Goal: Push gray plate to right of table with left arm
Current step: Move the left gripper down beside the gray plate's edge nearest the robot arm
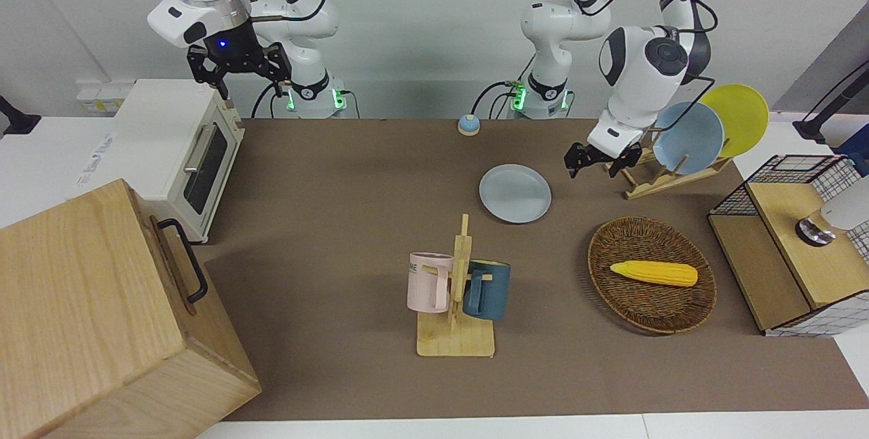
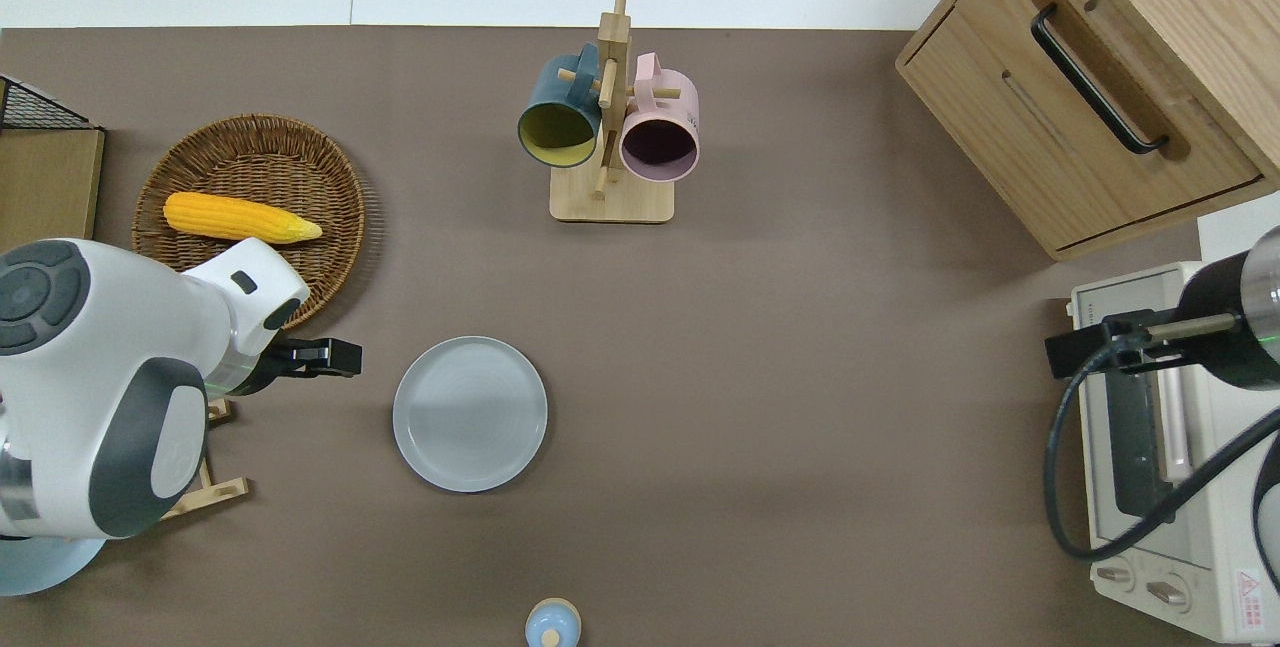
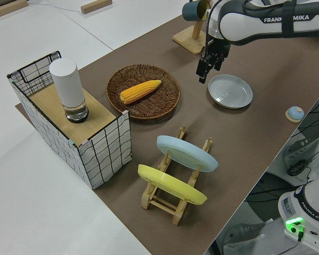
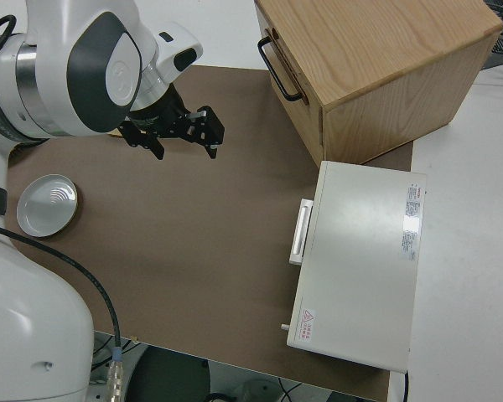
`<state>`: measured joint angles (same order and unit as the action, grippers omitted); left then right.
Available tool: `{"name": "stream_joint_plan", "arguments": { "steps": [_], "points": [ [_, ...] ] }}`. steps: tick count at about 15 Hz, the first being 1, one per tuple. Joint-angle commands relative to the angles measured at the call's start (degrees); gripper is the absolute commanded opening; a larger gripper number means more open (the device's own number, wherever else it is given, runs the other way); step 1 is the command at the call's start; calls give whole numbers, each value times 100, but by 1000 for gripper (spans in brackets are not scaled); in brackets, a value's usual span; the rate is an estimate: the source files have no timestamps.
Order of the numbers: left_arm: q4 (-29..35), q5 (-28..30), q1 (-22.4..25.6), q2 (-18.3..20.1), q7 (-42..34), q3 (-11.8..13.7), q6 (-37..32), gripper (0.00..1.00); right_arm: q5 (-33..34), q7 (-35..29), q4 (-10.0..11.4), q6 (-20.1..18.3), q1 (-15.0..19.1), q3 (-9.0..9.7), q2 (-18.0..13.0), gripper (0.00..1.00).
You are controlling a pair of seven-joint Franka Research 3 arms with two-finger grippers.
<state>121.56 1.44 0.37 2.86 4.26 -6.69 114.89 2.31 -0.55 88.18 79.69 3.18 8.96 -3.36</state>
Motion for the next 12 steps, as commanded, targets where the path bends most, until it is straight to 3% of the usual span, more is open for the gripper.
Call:
{"name": "stream_joint_plan", "arguments": {
  "steps": [1, 6, 12],
  "points": [
    [455, 259, -37, -14, -119, 1, 419, 991, -3, 46, 24, -33, 7, 0, -59, 996],
    [1141, 488, -133, -303, -180, -52, 1403, 989, -11, 46, 24, -33, 7, 0, -59, 996],
    [1326, 646, -256, -313, -180, -61, 1449, 874, -11, 46, 24, -33, 7, 0, -59, 996]
  ]
}}
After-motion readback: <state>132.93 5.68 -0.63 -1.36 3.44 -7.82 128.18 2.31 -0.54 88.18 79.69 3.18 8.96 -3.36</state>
